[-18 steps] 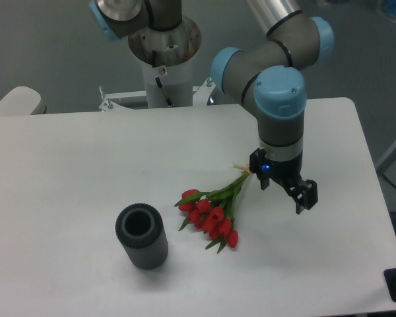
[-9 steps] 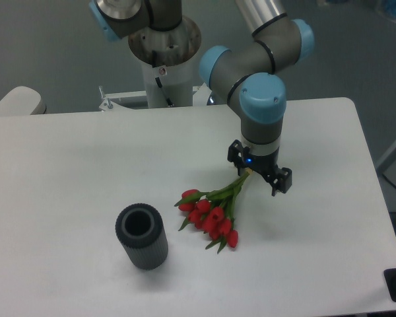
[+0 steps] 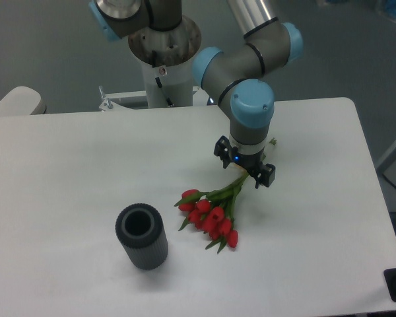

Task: Pick up the flowers from the table
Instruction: 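Lower the gripper onto the tulip stems and close it around them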

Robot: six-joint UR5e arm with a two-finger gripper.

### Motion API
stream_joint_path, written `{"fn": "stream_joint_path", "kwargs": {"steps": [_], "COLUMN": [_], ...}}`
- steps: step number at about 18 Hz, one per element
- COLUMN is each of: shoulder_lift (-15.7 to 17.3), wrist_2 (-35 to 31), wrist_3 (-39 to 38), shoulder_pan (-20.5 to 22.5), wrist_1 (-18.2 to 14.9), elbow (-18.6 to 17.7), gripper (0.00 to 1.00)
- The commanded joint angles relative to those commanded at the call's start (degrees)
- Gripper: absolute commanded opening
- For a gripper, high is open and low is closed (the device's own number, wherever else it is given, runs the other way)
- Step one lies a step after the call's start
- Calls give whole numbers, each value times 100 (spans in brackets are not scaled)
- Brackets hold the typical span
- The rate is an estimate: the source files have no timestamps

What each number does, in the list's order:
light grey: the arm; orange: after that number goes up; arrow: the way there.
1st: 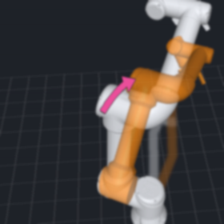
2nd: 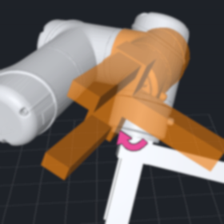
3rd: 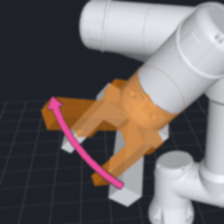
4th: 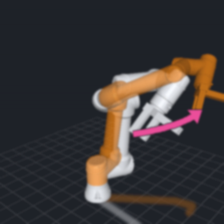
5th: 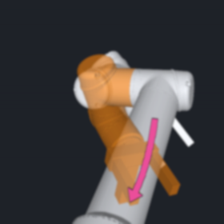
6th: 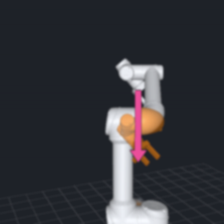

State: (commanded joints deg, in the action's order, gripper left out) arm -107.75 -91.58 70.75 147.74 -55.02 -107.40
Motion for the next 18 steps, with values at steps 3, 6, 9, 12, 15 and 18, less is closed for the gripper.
{"fn": "stream_joint_path", "kwargs": {"steps": [3, 6, 9, 12, 15, 18], "shoulder_lift": [-61, -149, -246, -325, -378, -466], "wrist_2": [0, 9, 18, 26, 210, 255], "wrist_3": [-44, -53, -44, -35, -44, -44], "shoulder_pan": [-17, -26, -35, -26, -26, -157], "wrist_1": [429, 606, 912, 1081, 1177, 1353], "elbow": [-228, -335, -466, -493, -493, -537], "gripper": [100, 100, 100, 100, 100, 100]}}
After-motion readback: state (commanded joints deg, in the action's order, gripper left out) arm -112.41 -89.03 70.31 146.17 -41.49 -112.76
